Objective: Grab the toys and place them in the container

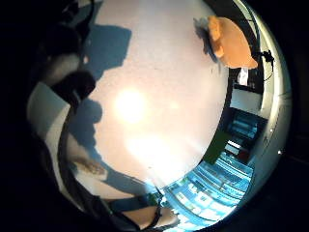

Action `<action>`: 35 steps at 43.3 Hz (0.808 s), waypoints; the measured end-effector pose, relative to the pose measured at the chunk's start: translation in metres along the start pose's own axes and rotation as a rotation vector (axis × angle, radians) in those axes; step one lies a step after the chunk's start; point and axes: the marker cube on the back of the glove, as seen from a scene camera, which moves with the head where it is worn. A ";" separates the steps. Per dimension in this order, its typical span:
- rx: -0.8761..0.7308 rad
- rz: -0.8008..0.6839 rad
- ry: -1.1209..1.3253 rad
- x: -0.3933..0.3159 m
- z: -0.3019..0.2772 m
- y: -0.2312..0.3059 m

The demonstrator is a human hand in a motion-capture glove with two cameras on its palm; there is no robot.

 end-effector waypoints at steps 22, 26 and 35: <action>0.317 0.002 -0.083 -0.024 -0.184 0.003; 0.371 -0.016 -0.084 -0.045 -0.222 0.008; 0.407 -0.108 -0.164 -0.123 -0.271 0.023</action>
